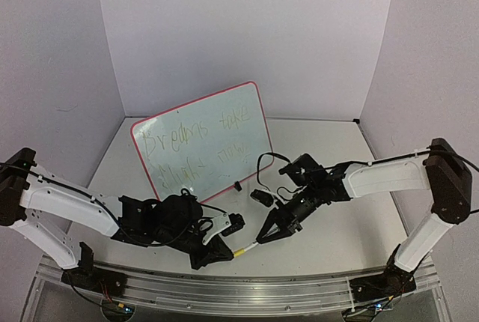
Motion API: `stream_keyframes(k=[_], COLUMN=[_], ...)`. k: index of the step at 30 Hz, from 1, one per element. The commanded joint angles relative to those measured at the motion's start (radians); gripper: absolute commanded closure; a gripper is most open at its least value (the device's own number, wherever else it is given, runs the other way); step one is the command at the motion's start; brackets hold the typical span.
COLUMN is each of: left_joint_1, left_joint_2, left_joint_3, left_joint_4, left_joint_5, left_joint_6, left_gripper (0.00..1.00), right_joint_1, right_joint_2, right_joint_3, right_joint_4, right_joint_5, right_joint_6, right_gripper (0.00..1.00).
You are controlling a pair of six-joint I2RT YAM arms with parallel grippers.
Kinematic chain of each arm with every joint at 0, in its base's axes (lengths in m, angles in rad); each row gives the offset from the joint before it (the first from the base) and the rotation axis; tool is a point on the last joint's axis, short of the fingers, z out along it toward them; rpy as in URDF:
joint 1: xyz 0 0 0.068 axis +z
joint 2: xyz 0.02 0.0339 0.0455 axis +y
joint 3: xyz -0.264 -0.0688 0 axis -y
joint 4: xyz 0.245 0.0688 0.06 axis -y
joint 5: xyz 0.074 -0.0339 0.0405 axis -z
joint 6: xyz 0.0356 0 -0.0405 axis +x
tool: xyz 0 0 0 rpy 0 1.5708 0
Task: Write a sentence on the whiteboard
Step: Insert the whiteboard marker without the cap into the pen cap.
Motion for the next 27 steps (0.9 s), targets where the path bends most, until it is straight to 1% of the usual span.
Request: stream_keyframes(k=[1,8,20,27], left_joint_1=[-0.003,-0.002,-0.002,-0.003], left_joint_2=[-0.005,0.0,0.033,0.054], left_joint_3=[0.039,0.05,0.096,0.142], left_joint_4=[0.022,0.042,0.139,0.154], left_joint_5=[-0.009,-0.021,-0.069,-0.057], left_joint_6=[0.021,0.025,0.028,0.044], left_gripper=[1.0,1.0,1.0,1.0], right_joint_1=[0.013,0.025,0.048,0.076], right_joint_2=[0.016,0.027,0.035,0.06], right_joint_3=[0.034,0.05,0.078,0.088], right_joint_4=[0.023,0.028,0.027,0.026], right_joint_5=[-0.033,-0.039,-0.046,-0.038], right_joint_6=[-0.018,-0.019,-0.007,-0.006], right_gripper=[1.0,1.0,1.0,1.0])
